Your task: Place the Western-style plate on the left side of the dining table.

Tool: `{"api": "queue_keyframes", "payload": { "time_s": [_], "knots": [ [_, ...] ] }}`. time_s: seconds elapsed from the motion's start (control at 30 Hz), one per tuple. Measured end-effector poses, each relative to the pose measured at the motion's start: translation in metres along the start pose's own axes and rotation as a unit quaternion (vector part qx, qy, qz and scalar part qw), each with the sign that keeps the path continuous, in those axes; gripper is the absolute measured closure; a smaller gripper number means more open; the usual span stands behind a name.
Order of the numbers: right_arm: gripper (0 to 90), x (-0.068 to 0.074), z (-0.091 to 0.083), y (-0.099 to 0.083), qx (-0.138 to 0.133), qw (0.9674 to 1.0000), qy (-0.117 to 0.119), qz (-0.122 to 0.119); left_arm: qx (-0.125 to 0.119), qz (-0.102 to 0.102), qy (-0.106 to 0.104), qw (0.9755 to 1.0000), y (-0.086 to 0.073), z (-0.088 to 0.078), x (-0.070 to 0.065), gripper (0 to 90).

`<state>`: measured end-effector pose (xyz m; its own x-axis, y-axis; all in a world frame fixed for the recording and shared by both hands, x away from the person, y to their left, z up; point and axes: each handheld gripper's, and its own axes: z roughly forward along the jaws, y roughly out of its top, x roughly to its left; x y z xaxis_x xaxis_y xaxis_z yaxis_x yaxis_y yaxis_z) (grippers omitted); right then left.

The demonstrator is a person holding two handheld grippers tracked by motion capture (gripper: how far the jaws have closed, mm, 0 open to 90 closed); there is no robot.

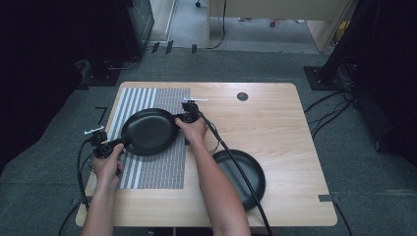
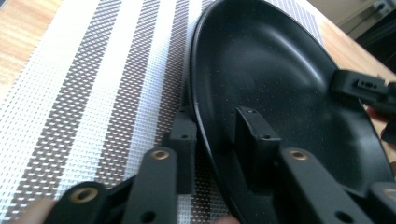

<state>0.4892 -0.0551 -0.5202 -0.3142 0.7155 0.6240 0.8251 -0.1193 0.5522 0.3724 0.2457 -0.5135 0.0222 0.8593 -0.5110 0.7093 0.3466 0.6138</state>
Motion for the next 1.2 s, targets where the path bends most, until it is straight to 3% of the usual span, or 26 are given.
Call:
{"api": "queue_keyframes", "payload": {
  "time_s": [0.03,0.13,0.2,0.33,0.43,0.57,0.67,0.7,0.9,1.03,1.2],
  "knots": [
    [69.7,0.004,0.0,0.0,-0.01,0.9999,-0.008,-0.009,0.001,0.009,0.0,1.0,0.0,0.0,-0.002,58.1],
    [63.1,0.008,-0.002,0.001,-0.026,0.9993,-0.023,-0.013,0.004,0.034,0.014,0.9993,0.0,-0.001,-0.009,50.1],
    [58.3,0.011,-0.006,0.002,-0.037,0.9978,-0.047,-0.029,0.0,0.053,0.051,0.9973,0.0,-0.005,-0.012,40.5],
    [44.2,0.013,-0.015,0.004,-0.051,0.9949,-0.071,-0.051,-0.01,0.047,0.059,0.9971,0.002,-0.011,-0.009,30.4],
    [39.1,0.015,-0.024,0.003,-0.048,0.9938,-0.071,-0.07,-0.012,0.041,0.06,0.9972,0.002,-0.015,-0.008,24.5],
    [35.3,0.016,-0.039,0.002,-0.045,0.9953,-0.058,-0.063,-0.023,0.051,0.054,0.997,0.001,-0.024,-0.011,20.3],
    [30.7,0.017,-0.052,0.002,-0.045,0.995,-0.054,-0.071,-0.031,0.064,0.046,0.9964,0.0,-0.032,-0.017,17.8],
    [28.6,0.018,-0.058,0.0,-0.039,0.9941,-0.053,-0.086,-0.032,0.067,0.045,0.9962,0.0,-0.033,-0.018,17.8],
    [27.1,0.022,-0.086,-0.006,-0.053,0.9904,-0.066,-0.11,-0.035,0.081,0.04,0.9953,-0.005,-0.044,-0.027,17.5],
    [26.3,0.02,-0.1,-0.011,-0.049,0.9889,-0.076,-0.117,-0.034,0.1,0.053,0.993,-0.011,-0.049,-0.033,17.5],
    [25.5,0.016,-0.121,-0.016,-0.052,0.9877,-0.082,-0.123,-0.033,0.105,0.059,0.9922,-0.018,-0.056,-0.037,17.5]
  ]
}}
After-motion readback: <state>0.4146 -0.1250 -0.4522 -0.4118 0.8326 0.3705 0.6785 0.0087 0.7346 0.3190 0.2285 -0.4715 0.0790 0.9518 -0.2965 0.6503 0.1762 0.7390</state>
